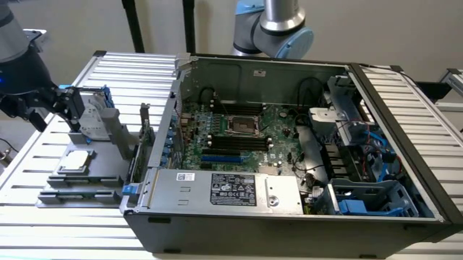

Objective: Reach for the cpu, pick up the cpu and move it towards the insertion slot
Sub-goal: 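Pick up the cpu and move it towards the insertion slot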

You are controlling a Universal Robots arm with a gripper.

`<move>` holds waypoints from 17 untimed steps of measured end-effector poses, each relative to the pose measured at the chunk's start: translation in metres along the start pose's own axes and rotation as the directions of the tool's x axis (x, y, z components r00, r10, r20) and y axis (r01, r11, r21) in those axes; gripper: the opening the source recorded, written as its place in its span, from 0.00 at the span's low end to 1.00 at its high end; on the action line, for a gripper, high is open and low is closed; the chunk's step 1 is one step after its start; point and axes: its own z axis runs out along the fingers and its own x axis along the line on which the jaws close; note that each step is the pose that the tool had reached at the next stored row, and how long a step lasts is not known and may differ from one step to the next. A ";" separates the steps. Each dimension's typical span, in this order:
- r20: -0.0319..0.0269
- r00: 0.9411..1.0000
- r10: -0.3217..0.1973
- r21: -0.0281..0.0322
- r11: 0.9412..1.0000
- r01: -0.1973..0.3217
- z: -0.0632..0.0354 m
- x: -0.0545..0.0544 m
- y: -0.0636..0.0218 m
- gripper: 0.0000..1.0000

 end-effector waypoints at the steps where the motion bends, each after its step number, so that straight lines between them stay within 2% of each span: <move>1: 0.000 1.000 0.000 0.000 1.000 0.000 0.0018 0.000 -0.0001 0.71; 9: 0.000 1.000 0.000 0.000 1.000 0.000 0.0163 0.000 -0.0018 0.71; 17: 0.000 1.000 0.000 0.000 1.000 0.000 0.0306 0.000 -0.0072 0.71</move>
